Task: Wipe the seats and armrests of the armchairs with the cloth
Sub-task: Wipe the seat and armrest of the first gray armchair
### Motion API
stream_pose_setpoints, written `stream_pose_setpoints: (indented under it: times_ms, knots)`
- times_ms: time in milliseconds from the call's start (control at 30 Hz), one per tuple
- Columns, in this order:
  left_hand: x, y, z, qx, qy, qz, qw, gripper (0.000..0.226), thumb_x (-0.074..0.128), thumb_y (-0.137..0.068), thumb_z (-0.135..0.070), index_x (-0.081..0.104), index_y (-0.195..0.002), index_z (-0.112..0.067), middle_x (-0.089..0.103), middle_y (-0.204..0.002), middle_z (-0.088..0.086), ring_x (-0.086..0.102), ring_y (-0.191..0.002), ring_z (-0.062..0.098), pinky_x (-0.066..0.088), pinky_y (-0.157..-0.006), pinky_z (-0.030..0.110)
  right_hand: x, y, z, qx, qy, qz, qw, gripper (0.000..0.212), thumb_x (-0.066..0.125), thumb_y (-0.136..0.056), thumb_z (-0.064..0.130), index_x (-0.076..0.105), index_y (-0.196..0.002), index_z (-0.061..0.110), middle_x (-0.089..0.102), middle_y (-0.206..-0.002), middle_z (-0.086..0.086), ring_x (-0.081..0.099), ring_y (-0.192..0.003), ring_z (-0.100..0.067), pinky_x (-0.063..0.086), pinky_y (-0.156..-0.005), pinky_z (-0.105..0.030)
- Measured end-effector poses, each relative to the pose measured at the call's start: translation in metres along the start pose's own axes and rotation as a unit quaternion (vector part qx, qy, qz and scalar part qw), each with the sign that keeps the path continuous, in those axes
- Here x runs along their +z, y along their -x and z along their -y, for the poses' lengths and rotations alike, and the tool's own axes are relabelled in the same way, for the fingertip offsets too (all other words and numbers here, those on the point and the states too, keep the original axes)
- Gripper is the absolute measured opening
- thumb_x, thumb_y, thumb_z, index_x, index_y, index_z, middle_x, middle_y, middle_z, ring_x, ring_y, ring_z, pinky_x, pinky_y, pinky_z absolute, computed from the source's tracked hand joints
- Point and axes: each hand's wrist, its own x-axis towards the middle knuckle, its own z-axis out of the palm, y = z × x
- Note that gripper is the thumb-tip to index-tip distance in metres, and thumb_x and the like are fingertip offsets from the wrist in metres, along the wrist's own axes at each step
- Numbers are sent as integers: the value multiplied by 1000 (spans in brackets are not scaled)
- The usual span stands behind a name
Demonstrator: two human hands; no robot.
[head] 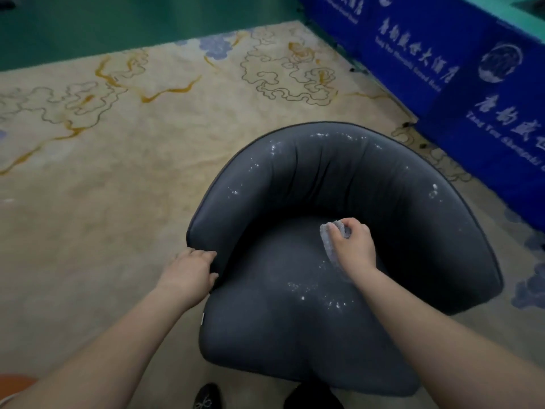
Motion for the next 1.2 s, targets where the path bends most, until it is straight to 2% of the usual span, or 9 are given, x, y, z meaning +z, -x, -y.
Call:
stream_pose_setpoints:
  times_ms: [133,267,567,767,1000,1200]
  knots:
    - [14,-4,-38,-33,2,-4,999,58,49,-94,-43,35,-146,-24,46,-145,-3,35,-134,22,31,-108,34,-14,-34,-10,-32,21,42,998,17,57,-88,44,59,-91,27,57,-105,2,56,-79,-4,39,-57,-20]
    - [24,-16,-77,-49,10,-19,999,59,47,-96,-41,29,-150,-24,33,-155,-3,23,-143,22,20,-117,38,-23,-66,-26,-53,33,74,995,15,58,-89,44,58,-92,29,52,-104,6,55,-78,-3,38,-59,-18]
    - [55,-50,-132,-105,53,-56,992,63,40,-99,-41,14,-154,-25,16,-161,-4,9,-148,21,8,-119,43,-7,-107,-81,-40,32,95,994,10,57,-89,44,56,-90,34,48,-100,12,54,-79,-2,37,-60,-17]
    - [96,-70,-131,-121,72,-49,989,64,39,-99,-41,11,-154,-25,13,-162,-4,6,-149,20,6,-119,43,31,-116,-110,-43,32,89,995,13,58,-89,43,57,-94,32,48,-100,12,52,-80,-1,38,-62,-18]
    - [157,-77,-109,-131,83,-30,987,64,37,-100,-42,9,-154,-25,11,-162,-4,5,-149,20,7,-120,44,85,-104,-147,-50,36,91,994,9,59,-89,41,55,-93,34,45,-97,15,49,-77,9,31,-62,-8]
    - [196,-69,-96,-133,93,-27,986,63,36,-99,-41,11,-154,-25,13,-162,-4,6,-149,20,7,-120,43,115,-81,-181,-44,41,86,994,11,61,-89,38,56,-95,30,48,-100,8,50,-79,4,32,-64,-10]
